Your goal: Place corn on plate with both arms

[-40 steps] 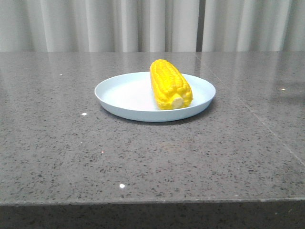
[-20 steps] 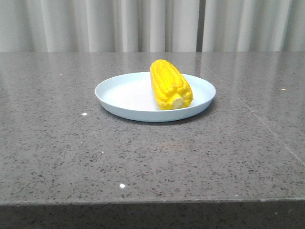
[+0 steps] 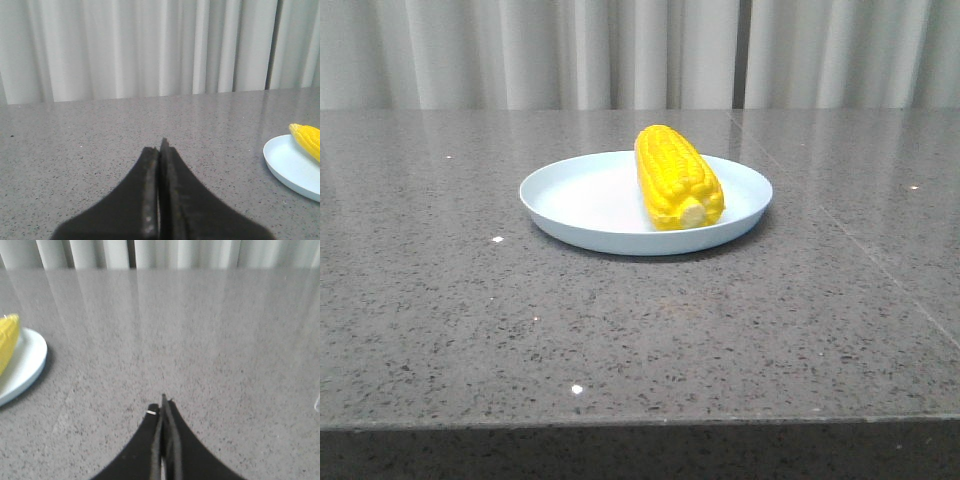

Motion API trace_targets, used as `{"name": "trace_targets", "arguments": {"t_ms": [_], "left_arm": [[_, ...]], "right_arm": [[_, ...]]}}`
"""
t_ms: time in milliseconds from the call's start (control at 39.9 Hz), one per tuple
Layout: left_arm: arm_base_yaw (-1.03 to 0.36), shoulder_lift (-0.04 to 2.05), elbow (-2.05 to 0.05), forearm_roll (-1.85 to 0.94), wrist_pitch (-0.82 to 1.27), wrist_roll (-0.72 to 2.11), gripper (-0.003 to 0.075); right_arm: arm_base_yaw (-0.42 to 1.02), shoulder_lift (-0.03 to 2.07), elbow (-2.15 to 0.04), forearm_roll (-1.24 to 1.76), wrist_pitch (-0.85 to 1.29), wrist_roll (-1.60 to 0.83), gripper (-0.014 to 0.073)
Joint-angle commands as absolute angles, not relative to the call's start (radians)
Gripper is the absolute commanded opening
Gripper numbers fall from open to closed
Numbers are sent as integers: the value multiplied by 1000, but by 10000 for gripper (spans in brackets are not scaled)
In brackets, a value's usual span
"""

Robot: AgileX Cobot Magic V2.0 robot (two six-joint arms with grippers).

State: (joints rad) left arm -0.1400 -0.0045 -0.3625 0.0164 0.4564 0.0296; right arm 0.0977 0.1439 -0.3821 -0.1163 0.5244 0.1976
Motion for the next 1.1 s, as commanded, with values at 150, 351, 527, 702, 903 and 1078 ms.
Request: {"name": "trace_targets", "arguments": {"t_ms": [150,351,527,702,903,1078], "left_arm": [[-139,-23,-387,14,380,26,-20],[-139,-23,-387,14,380,26,-20],[-139,-23,-387,14,380,26,-20],[-139,-23,-387,14,380,26,-20],[-139,-23,-387,14,380,26,-20],[-109,-27,-332,14,320,26,-20]], "right_arm": [[92,136,-406,-134,430,187,-69],[92,136,-406,-134,430,187,-69],[92,136,-406,-134,430,187,-69],[92,136,-406,-134,430,187,-69],[92,136,-406,-134,430,187,-69],[92,136,-406,-134,430,187,-69]]}}
